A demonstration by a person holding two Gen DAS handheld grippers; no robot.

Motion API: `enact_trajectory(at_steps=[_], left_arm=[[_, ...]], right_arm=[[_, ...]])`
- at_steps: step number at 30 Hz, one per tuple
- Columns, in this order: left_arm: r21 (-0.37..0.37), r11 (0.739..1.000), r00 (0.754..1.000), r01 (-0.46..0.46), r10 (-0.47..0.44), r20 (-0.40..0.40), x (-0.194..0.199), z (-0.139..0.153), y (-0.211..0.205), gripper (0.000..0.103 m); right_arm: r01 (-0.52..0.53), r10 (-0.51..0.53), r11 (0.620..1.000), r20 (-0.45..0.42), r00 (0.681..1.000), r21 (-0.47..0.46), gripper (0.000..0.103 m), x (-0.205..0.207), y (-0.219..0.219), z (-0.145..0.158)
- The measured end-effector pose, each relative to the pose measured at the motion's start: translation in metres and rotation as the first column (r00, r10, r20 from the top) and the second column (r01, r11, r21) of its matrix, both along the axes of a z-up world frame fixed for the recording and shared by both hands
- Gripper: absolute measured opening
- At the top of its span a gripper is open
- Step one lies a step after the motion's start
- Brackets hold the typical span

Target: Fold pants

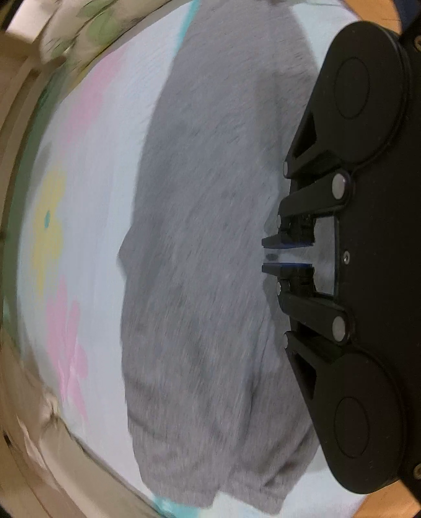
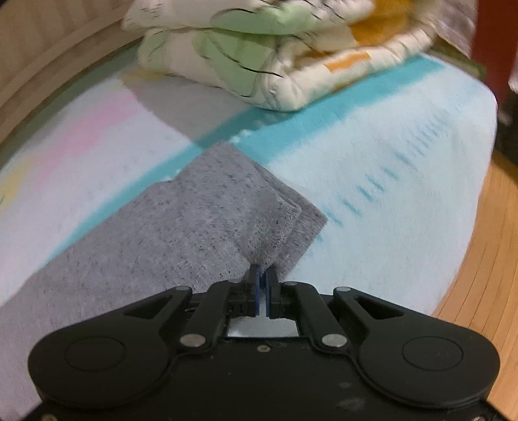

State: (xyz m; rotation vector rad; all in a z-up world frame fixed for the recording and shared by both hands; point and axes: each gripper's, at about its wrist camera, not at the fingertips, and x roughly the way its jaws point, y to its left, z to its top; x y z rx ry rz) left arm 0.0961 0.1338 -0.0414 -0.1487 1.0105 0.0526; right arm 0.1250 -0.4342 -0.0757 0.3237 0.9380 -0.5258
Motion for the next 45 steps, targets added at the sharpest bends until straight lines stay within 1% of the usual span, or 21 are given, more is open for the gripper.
enact_trajectory(at_steps=[1, 2, 3, 6, 8, 11, 13, 15, 17, 19, 21, 23, 24, 26, 27, 31, 33, 36, 38, 42, 45], left_arm=[[0.000, 1.000, 1.000, -0.029, 0.029, 0.002, 0.001, 0.002, 0.009, 0.027], [0.005, 0.998, 0.998, -0.060, 0.060, 0.002, 0.003, 0.005, 0.019, 0.037], [0.012, 0.997, 0.997, -0.081, 0.081, 0.005, 0.004, 0.006, 0.026, 0.040], [0.032, 0.990, 0.991, -0.134, 0.134, 0.010, 0.007, 0.011, 0.047, 0.042], [0.035, 0.986, 0.986, -0.165, 0.165, 0.007, 0.012, 0.013, 0.061, 0.042], [0.022, 0.976, 0.977, -0.215, 0.215, -0.006, 0.019, 0.018, 0.083, 0.042], [0.021, 0.972, 0.972, -0.233, 0.233, -0.015, 0.022, 0.023, 0.095, 0.042], [0.040, 0.974, 0.975, -0.222, 0.223, -0.016, 0.028, 0.028, 0.105, 0.043], [0.072, 0.973, 0.976, -0.217, 0.218, 0.002, 0.030, 0.038, 0.116, 0.043], [0.098, 0.970, 0.975, -0.223, 0.221, 0.025, 0.033, 0.045, 0.128, 0.044], [0.106, 0.968, 0.974, -0.228, 0.226, 0.028, 0.038, 0.049, 0.143, 0.049], [0.110, 0.965, 0.972, -0.237, 0.236, 0.022, 0.042, 0.050, 0.159, 0.050], [0.118, 0.964, 0.971, -0.237, 0.237, 0.015, 0.044, 0.049, 0.166, 0.050], [0.138, 0.961, 0.971, -0.238, 0.241, -0.004, 0.049, 0.045, 0.177, 0.050], [0.145, 0.961, 0.970, -0.236, 0.242, -0.021, 0.050, 0.041, 0.180, 0.050], [0.139, 0.969, 0.972, -0.203, 0.217, -0.092, 0.058, 0.026, 0.198, 0.050], [0.141, 0.973, 0.975, -0.182, 0.197, -0.103, 0.057, 0.023, 0.204, 0.050], [0.148, 0.969, 0.973, -0.197, 0.212, -0.093, 0.060, 0.016, 0.217, 0.050], [0.127, 0.969, 0.970, -0.210, 0.222, -0.094, 0.061, 0.011, 0.225, 0.050], [0.060, 0.975, 0.970, -0.215, 0.220, -0.101, 0.063, 0.004, 0.237, 0.050], [0.032, 0.975, 0.967, -0.218, 0.220, -0.130, 0.068, -0.005, 0.242, 0.050]], right_arm=[[-0.012, 0.012, 1.000, -0.005, 1.000, -0.018, 0.009, 0.000, 0.002, 0.005], [-0.020, 0.020, 0.999, -0.003, 1.000, -0.036, 0.015, -0.001, 0.003, 0.012], [-0.034, 0.034, 0.998, 0.009, 0.999, -0.054, 0.018, -0.002, 0.004, 0.020], [-0.072, 0.076, 0.993, 0.039, 0.996, -0.097, 0.020, -0.001, 0.008, 0.044], [-0.114, 0.120, 0.988, 0.053, 0.991, -0.101, 0.020, 0.005, 0.015, 0.062], [-0.219, 0.226, 0.971, 0.074, 0.971, -0.093, 0.021, 0.021, 0.035, 0.091], [-0.314, 0.322, 0.945, 0.083, 0.943, -0.094, 0.022, 0.035, 0.060, 0.112], [-0.412, 0.420, 0.906, 0.079, 0.904, -0.094, 0.025, 0.047, 0.088, 0.128], [-0.508, 0.513, 0.858, 0.067, 0.856, -0.078, 0.026, 0.058, 0.124, 0.141], [-0.596, 0.599, 0.800, 0.062, 0.798, -0.062, 0.027, 0.064, 0.160, 0.149], [-0.677, 0.680, 0.732, 0.039, 0.732, -0.071, 0.028, 0.066, 0.200, 0.150], [-0.754, 0.757, 0.651, 0.007, 0.653, -0.087, 0.029, 0.064, 0.238, 0.143], [-0.793, 0.795, 0.602, -0.017, 0.606, -0.093, 0.029, 0.059, 0.261, 0.137], [-0.849, 0.848, 0.520, -0.059, 0.526, -0.097, 0.030, 0.055, 0.294, 0.121], [-0.879, 0.876, 0.467, -0.085, 0.475, -0.097, 0.030, 0.049, 0.315, 0.110], [-0.956, 0.940, 0.278, -0.177, 0.291, -0.098, 0.030, 0.028, 0.373, 0.068], [-0.973, 0.956, 0.210, -0.187, 0.225, -0.096, 0.030, 0.023, 0.390, 0.052], [-0.984, 0.969, 0.133, -0.192, 0.154, -0.117, 0.030, 0.010, 0.412, 0.037], [-0.986, 0.974, 0.068, -0.205, 0.099, -0.153, 0.030, 0.010, 0.422, 0.030], [-0.961, 0.967, -0.102, -0.253, -0.035, -0.256, 0.031, -0.003, 0.431, 0.013], [-0.935, 0.944, -0.207, -0.309, -0.113, -0.288, 0.031, -0.018, 0.439, 0.003]])
